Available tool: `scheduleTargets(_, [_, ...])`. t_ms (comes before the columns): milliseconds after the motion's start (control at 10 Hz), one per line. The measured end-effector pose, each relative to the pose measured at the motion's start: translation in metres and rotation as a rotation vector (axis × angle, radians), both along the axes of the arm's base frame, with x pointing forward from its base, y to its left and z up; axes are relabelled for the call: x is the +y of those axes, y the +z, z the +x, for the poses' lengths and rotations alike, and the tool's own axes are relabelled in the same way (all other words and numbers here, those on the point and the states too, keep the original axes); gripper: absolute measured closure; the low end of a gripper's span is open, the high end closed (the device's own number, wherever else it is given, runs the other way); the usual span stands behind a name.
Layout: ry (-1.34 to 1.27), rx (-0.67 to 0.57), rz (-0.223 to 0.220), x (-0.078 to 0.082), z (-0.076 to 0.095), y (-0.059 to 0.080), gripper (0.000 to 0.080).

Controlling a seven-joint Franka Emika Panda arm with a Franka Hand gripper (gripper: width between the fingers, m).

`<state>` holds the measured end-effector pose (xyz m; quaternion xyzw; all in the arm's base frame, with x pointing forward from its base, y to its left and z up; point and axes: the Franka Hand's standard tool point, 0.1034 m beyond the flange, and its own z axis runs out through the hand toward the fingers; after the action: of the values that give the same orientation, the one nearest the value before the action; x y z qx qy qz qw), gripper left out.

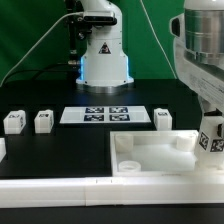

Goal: Assemble one leg

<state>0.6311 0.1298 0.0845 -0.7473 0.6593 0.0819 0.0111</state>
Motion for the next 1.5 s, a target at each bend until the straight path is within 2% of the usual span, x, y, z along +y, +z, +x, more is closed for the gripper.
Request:
scheduleTargets(100, [0.021, -0.002, 0.002, 0.001, 0.000, 0.000, 0.0405])
scheduleTargets(200, [0.036, -0.004, 0.004, 0.001, 0.000, 0.000, 0.0258])
scheduleTargets(300, [0.077, -0.009, 0.008, 0.002, 0.000, 0.000, 0.0258])
scheduleTargets(400, [0.103, -0.012, 0.011, 0.002, 0.000, 0.000, 0.0171])
scheduleTargets(500, [0.176, -0.022, 0.019, 0.002, 0.000, 0.000, 0.0154])
scheduleTargets(1100, [0.994, -0.097, 0.118, -0.005, -0.005, -0.002, 0.0151])
scheduleTargets(1500, [1.453, -0.147, 0.161, -0.010, -0.004, -0.002, 0.0151])
